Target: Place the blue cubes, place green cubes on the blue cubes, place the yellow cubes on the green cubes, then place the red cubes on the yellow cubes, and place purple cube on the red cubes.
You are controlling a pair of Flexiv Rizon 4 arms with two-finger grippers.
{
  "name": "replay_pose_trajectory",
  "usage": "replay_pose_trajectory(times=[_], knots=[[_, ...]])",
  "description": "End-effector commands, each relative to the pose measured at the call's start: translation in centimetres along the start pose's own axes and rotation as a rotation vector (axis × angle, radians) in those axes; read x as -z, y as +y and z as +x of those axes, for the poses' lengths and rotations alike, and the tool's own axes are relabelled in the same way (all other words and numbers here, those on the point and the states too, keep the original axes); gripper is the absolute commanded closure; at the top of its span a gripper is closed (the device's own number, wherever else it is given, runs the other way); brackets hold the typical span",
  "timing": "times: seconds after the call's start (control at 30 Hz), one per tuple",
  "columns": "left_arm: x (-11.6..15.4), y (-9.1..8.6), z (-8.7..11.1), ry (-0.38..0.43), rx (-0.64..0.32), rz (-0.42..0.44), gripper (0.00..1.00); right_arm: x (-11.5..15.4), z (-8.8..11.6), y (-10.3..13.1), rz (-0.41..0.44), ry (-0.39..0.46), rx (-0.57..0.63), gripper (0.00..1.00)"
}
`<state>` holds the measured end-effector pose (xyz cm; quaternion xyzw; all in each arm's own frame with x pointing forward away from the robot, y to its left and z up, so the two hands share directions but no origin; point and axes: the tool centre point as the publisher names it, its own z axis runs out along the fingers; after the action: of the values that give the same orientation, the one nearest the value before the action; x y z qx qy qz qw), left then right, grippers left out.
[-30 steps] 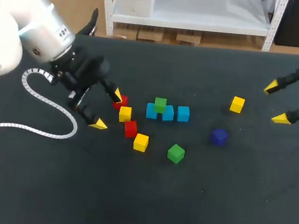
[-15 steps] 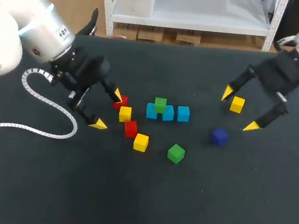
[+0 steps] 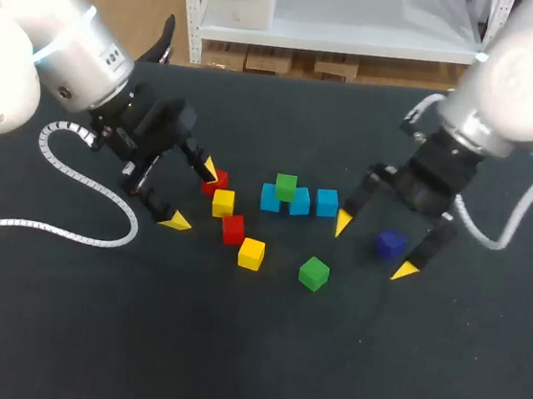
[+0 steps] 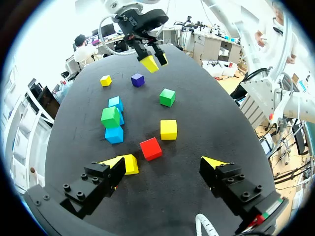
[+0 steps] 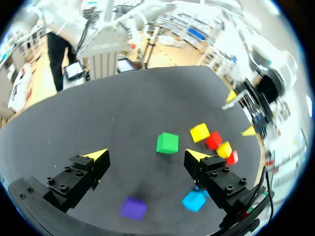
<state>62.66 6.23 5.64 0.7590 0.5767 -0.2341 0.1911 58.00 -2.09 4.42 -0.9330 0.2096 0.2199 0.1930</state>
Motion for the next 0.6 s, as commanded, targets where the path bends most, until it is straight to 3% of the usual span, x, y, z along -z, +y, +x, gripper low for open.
replay_pose_trajectory(times=[0.03, 0.6], knots=[[0.0, 0.2, 0.1, -0.001, -0.002, 0.003, 0.00, -1.3, 0.8, -2.0, -0.067, -0.012, 0.023, 0.00], [0.0, 0.2, 0.1, -0.001, -0.002, 0.003, 0.00, -4.3, 0.9, -3.1, -0.065, 0.046, -0.092, 0.00]])
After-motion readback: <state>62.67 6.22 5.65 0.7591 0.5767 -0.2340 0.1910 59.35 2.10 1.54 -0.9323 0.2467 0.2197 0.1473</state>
